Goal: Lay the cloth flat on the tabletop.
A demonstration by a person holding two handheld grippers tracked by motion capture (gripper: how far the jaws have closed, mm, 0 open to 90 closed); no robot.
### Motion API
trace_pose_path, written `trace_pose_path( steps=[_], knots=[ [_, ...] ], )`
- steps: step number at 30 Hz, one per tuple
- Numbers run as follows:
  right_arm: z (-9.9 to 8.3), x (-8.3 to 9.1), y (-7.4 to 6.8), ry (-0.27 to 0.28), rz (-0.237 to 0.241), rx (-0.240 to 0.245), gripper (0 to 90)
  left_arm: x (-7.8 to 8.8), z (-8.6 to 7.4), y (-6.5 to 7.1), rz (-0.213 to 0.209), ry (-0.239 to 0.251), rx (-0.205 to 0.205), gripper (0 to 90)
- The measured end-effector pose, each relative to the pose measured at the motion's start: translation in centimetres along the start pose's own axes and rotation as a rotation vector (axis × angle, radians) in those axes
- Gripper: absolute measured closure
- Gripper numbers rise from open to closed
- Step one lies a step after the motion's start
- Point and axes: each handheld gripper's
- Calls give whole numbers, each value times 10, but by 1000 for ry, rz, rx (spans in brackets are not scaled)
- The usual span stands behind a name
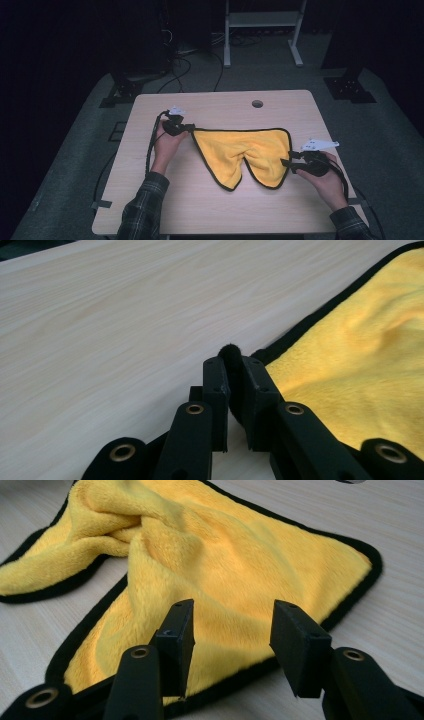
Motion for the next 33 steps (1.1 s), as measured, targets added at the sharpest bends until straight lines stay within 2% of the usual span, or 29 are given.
trace_pose_path(
  steps=[3,4,6,7,8,9,13,16,17,19,24,26,28,29,30,31,32,33],
  knots=[
    [0,-1,0,-1,1,1,512,1,-7,-12,60,-29,-2,814],
    [0,-1,-1,-3,2,-1,512,1,-9,-14,67,-36,4,809],
    [0,-2,-1,-5,4,2,511,1,-11,-14,52,-23,20,773],
    [0,-2,-2,-6,6,3,511,2,-12,-13,42,-16,24,700],
    [0,-2,-2,-6,6,3,511,4,-12,-10,32,-3,26,700],
    [0,-3,-3,-5,8,5,511,6,-12,-7,23,10,28,628],
    [1,-2,-4,-3,10,7,511,18,-13,13,-21,51,27,571],
    [1,-3,-8,-1,19,9,511,28,-17,38,-84,48,-6,520],
    [1,-3,-8,-1,19,9,511,28,-17,38,-84,48,-6,511],
    [2,-3,-11,1,23,16,511,33,-20,49,-107,39,-33,503],
    [4,-4,-19,3,44,29,511,46,-31,75,-206,62,-42,487],
    [5,-7,-26,-2,64,45,519,51,-36,85,-243,71,-41,479],
    [6,-9,-31,-7,78,59,521,54,-41,96,-265,69,-56,477],
    [6,-9,-34,-10,85,60,523,55,-47,107,-283,66,-72,478],
    [6,-9,-34,-10,85,60,523,55,-47,107,-283,66,-72,479],
    [6,-11,-39,-12,104,73,529,55,-52,118,-302,60,-86,482],
    [6,-11,-39,-12,104,73,529,55,-52,118,-302,60,-86,483],
    [6,-13,-45,-17,126,86,537,53,-57,127,-323,50,-96,482]
  ],
)
Point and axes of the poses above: each handheld gripper's, and its own axes: x roughly backward along the jaws, z roughly out of its top, y roughly to its right, and after that the axes turned 3 degrees about -x, right-handed
